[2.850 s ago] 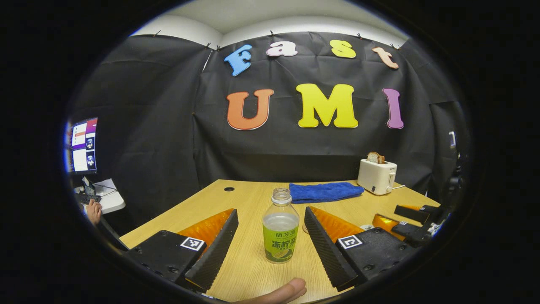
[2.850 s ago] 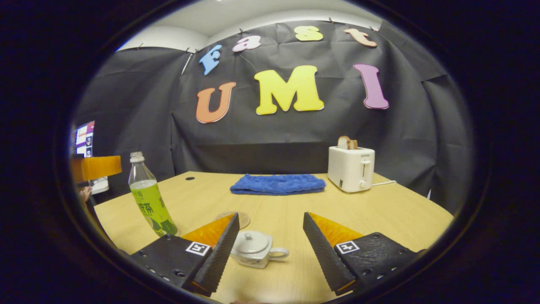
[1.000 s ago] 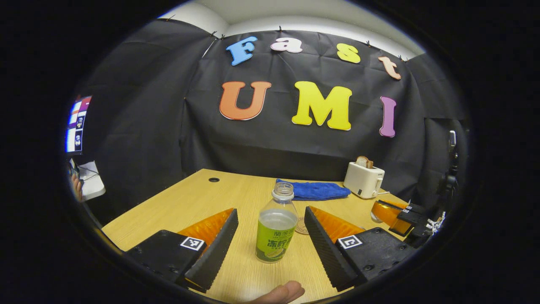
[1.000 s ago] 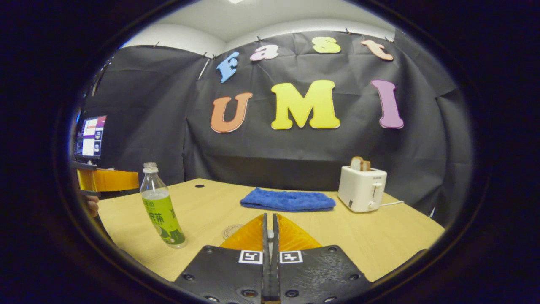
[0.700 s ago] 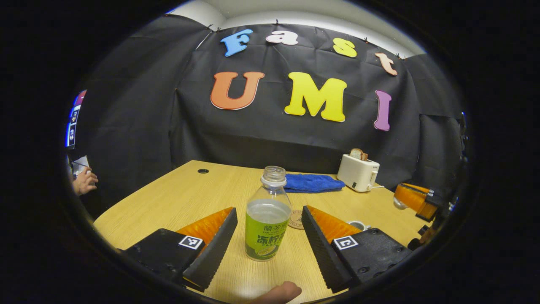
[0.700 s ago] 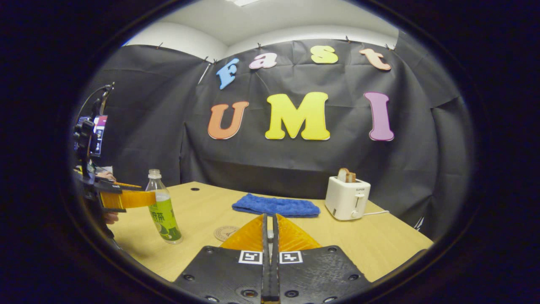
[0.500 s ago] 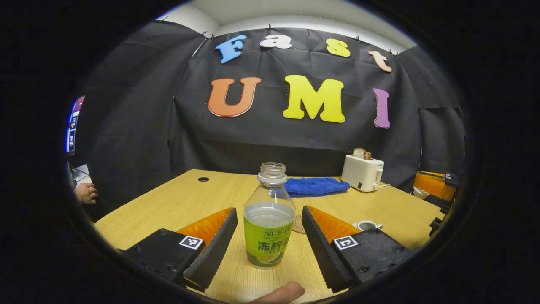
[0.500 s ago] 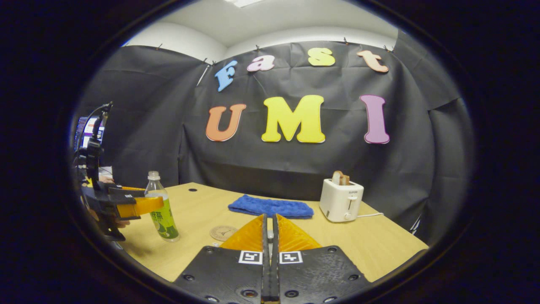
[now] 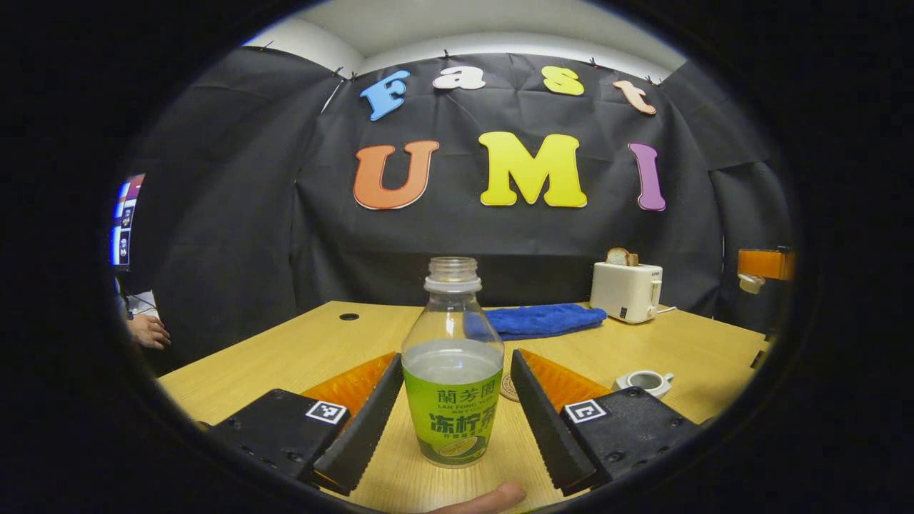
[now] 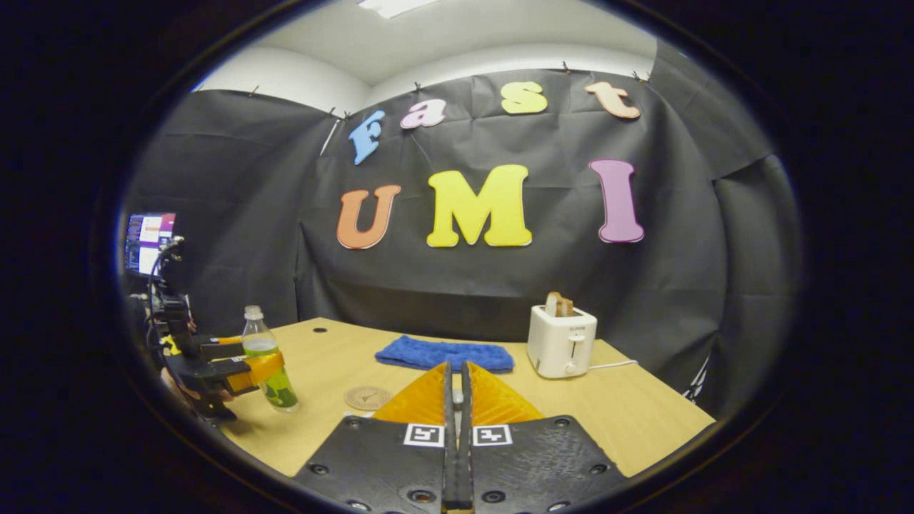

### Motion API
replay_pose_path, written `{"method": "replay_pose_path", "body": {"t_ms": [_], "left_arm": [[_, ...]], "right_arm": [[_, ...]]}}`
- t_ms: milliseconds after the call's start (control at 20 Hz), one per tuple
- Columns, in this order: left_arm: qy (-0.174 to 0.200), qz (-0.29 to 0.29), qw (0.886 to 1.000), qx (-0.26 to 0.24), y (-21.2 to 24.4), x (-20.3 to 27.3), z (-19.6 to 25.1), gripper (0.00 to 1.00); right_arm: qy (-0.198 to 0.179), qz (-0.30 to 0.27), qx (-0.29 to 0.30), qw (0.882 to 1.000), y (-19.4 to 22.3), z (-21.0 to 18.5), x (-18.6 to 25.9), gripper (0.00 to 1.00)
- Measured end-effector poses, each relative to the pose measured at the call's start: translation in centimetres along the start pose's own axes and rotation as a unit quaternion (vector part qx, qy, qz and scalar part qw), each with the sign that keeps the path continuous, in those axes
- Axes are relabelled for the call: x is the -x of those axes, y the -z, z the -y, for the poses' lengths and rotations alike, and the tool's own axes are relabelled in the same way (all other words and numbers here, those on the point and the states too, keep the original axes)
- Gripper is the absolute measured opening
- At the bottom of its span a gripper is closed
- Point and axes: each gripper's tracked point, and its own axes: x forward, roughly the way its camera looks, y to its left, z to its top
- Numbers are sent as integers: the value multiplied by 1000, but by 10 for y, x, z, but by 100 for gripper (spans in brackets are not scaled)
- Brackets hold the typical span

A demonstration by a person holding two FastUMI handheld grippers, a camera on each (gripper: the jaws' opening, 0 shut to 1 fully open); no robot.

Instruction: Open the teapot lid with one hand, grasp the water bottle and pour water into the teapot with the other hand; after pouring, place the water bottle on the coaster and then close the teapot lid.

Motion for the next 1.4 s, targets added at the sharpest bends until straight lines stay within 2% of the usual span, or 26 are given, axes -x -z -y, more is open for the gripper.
{"method": "replay_pose_path", "body": {"t_ms": [100,250,450,600,750,900,1050,1150,1300,1400], "left_arm": [[-8,-3,1000,-9,-1,-1,1,92],[-8,-12,1000,-21,-2,-2,9,80],[-31,-19,997,-62,-14,6,12,78],[-54,-25,991,-117,-27,10,14,77],[-75,-33,977,-195,-37,12,19,77],[-86,-58,953,-283,-29,6,23,76],[-90,-91,915,-383,-15,1,26,74],[-101,-109,893,-424,-6,0,19,76],[-86,-113,867,-478,1,-2,31,76],[-76,-117,838,-527,4,1,39,76]], "right_arm": [[2,-1,-2,1000,-3,8,1,0],[8,-6,-11,1000,-2,23,2,0],[16,-6,-15,1000,-5,35,4,0],[17,-5,-20,1000,-8,39,6,0],[20,-8,-22,1000,-6,44,5,0],[29,-6,-20,999,-9,53,6,0],[38,-5,-26,999,-11,64,9,0],[43,-5,-29,999,-11,70,8,0],[49,-7,-33,998,-10,76,8,0],[49,-9,-35,998,-9,78,6,0]]}}
